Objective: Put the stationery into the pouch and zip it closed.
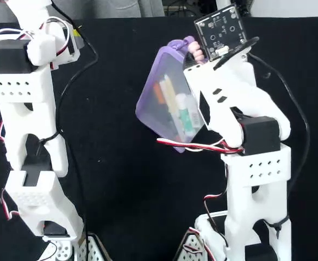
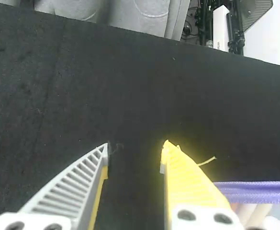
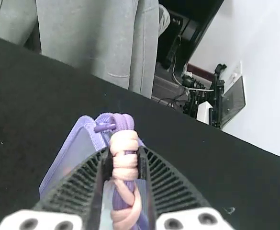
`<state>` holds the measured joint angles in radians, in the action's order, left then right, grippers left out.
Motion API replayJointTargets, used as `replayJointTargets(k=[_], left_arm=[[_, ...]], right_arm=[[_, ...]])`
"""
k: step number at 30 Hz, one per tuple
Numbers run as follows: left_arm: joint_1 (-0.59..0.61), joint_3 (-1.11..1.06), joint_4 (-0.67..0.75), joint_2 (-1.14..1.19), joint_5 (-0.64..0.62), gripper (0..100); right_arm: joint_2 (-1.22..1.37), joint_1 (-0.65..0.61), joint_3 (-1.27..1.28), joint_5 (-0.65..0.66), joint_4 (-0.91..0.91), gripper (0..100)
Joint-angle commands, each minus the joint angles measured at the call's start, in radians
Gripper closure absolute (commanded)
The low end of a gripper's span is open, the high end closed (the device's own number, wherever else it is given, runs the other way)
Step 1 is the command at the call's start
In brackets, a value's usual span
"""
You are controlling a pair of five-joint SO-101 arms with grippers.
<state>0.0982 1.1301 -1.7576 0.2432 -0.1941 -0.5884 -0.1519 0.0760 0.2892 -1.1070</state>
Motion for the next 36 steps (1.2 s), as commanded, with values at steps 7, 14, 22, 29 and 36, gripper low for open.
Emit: replayJointTargets(k=[7,14,22,29,36], left_arm=[[0.008,-0.002,-0.005,-0.043,0.0,81],[0.005,-0.131,-0.005,-0.091,0.002,81],[0.008,-0.295,-0.003,-0.264,0.092,81],[0.008,-0.515,0.0,-0.433,0.216,81],[0.007,-0.682,0.002,-0.508,0.387,81]], right_arm=[[-0.07,-0.155,0.028,0.005,-0.114,98.7],[-0.153,-0.273,0.047,0.002,-0.238,98.7],[-0.234,-0.272,0.311,-0.072,-0.141,98.7],[-0.377,-0.272,0.475,-0.066,-0.112,98.7],[-0.493,-0.276,0.57,-0.008,-0.14,98.7]])
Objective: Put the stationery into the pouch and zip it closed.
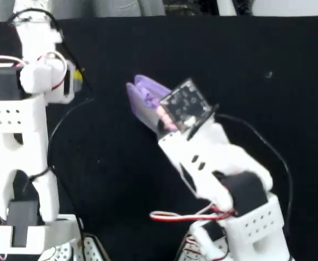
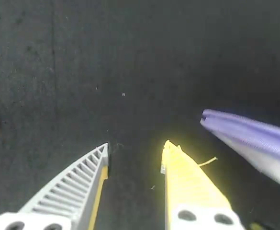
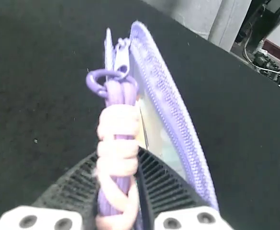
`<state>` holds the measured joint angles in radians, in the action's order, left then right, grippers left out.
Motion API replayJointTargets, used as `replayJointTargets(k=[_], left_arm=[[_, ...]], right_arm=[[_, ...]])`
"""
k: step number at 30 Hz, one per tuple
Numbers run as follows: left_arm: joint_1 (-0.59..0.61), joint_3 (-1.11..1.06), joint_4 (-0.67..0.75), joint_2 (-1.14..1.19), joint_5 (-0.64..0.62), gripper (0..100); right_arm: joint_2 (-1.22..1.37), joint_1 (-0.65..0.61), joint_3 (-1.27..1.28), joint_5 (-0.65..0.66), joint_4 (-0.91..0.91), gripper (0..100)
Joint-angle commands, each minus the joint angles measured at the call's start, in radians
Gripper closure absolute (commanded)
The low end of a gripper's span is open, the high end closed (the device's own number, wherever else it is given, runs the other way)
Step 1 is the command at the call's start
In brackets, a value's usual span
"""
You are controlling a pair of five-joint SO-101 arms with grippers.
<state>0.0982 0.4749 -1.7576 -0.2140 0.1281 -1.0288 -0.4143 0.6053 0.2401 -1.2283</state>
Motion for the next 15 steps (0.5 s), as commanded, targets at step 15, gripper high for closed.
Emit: replayJointTargets(k=[15], left_arm=[[-0.108,-0.3,0.0,-0.221,0.299,81]], right_arm=[[-0.22,-0.114,0.064,0.12,-0.144,98.7]])
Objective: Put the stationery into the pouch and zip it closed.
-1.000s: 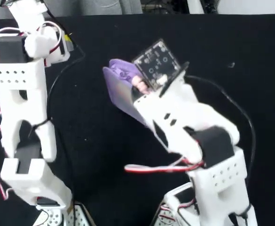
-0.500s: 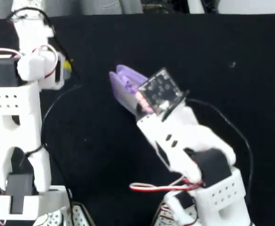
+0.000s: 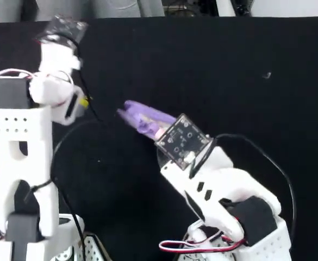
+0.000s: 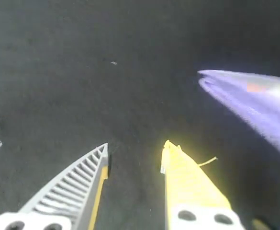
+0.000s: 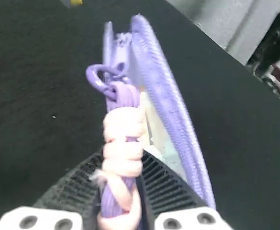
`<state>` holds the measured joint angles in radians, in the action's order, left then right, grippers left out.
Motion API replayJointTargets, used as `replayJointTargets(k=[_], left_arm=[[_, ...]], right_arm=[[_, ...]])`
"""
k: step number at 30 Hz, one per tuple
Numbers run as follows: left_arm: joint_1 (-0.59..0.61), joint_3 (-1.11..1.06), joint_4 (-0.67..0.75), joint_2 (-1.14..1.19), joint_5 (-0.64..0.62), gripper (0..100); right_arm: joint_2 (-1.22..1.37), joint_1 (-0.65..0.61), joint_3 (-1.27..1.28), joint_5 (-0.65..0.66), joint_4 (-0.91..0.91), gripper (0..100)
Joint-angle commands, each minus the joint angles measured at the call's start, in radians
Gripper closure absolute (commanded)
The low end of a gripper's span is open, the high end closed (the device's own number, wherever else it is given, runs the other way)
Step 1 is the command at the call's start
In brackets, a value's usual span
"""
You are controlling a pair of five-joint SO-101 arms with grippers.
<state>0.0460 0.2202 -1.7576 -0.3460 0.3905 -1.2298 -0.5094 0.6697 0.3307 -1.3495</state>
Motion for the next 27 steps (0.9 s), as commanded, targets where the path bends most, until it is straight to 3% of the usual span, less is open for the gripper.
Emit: replayJointTargets(k=[1,7,13,23,27], left_arm=[[-0.074,-0.077,0.002,-0.123,0.049,81],[-0.108,-0.308,0.129,-0.353,0.101,81],[-0.108,-0.618,0.267,-0.591,0.242,81],[-0.119,-1.063,0.582,-1.073,0.242,81],[-0.189,-1.199,0.609,-1.232,0.242,81]], right_arm=[[-0.018,-0.018,-0.001,0.037,-0.034,98.7],[-0.025,-0.018,-0.001,0.043,-0.051,98.7],[-0.025,-0.021,-0.008,0.078,-0.091,98.7],[-0.025,-0.025,-0.007,0.137,-0.124,98.7],[-0.025,-0.026,-0.002,0.178,-0.143,98.7]])
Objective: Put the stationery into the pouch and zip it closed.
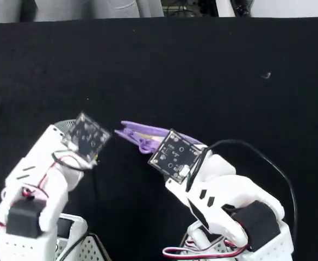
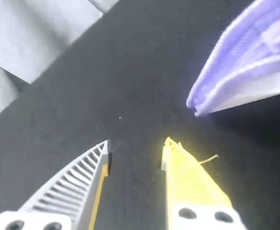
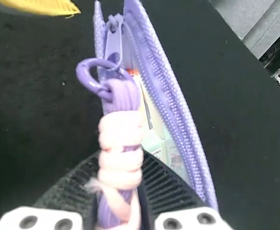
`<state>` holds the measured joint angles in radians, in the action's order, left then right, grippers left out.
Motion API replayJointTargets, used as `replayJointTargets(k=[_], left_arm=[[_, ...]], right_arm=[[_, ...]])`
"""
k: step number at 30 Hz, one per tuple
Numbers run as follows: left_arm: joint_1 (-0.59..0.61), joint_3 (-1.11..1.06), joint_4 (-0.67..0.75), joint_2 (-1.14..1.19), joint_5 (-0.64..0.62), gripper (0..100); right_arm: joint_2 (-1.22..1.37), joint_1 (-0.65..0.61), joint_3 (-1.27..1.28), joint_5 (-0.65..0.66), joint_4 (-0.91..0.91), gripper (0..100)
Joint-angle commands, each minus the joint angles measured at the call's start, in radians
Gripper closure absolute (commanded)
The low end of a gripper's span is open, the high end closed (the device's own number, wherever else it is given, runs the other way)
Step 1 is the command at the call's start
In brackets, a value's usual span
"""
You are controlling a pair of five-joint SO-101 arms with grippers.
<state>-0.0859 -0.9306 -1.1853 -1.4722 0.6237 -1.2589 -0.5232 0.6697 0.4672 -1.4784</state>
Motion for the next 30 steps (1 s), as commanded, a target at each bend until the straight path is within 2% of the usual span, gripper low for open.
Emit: replayJointTargets(k=[1,8,12,16,23,30], left_arm=[[-0.081,-0.07,0.037,-0.143,0.009,81],[-0.176,-0.171,0.035,-0.287,0.006,81],[-0.211,-0.194,0.037,-0.302,0.006,81],[-0.251,-0.194,0.029,-0.302,0.005,81],[-0.426,-0.185,-0.041,-0.302,0.005,81],[-0.435,-0.177,-0.086,-0.304,0.009,81]], right_arm=[[0.004,-0.012,-0.002,0.054,-0.014,98.7],[0.005,-0.052,-0.01,0.164,-0.118,98.7],[0.004,-0.11,-0.019,0.173,-0.161,98.7],[0.004,-0.109,-0.019,0.178,-0.153,98.7],[0.005,-0.109,-0.018,0.199,-0.153,98.7],[0.004,-0.078,-0.018,0.201,-0.143,98.7]])
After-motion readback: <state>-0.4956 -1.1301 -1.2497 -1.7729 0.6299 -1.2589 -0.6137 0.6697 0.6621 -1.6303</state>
